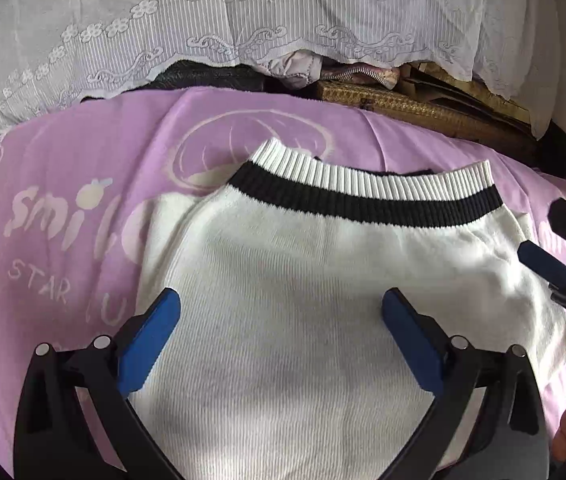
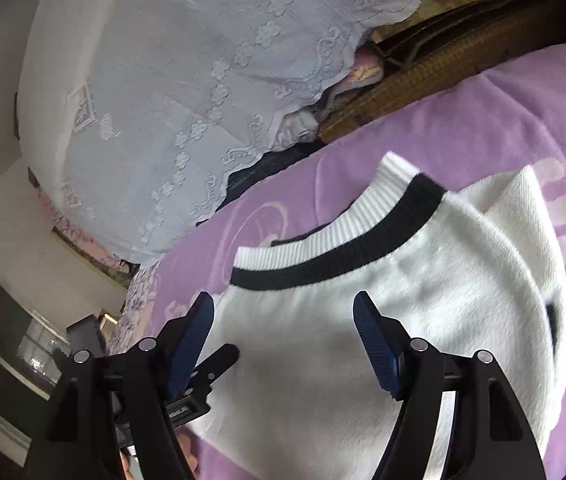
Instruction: Fold small clothes
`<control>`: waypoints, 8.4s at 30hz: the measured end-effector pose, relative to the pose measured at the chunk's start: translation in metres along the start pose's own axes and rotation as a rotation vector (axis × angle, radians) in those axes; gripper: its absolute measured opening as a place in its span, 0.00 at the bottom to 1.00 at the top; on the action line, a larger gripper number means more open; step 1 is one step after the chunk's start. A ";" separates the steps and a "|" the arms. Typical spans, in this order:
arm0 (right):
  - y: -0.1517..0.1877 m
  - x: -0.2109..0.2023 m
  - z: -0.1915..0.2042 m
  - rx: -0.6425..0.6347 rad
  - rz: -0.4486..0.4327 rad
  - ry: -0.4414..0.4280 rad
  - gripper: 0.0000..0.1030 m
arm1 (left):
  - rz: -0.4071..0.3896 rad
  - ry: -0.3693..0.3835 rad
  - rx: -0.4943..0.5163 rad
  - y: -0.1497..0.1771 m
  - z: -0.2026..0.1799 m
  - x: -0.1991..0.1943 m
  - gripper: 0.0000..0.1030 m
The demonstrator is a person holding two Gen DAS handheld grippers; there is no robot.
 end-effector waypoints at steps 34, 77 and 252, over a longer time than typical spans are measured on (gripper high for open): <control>0.070 -0.048 -0.001 -0.349 -0.064 0.580 0.91 | -0.030 -0.206 0.075 0.061 0.022 -0.052 0.96; 0.051 -0.014 -0.010 -0.356 -0.088 0.591 0.97 | -0.057 -0.210 0.073 0.038 0.023 -0.020 0.96; 0.137 0.071 0.097 -0.495 0.150 0.342 0.07 | 0.025 -0.247 -0.127 0.029 0.143 -0.057 0.96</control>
Point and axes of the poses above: each gripper's, at about its wrist camera, not at the fingertips, and x roughly the way its jaws point, z to its left, y to its underside, the point moved 10 cm from there along x, roughly the way its jaws point, and after that the axes turned 2 degrees about -y, right-handed, at the moved point
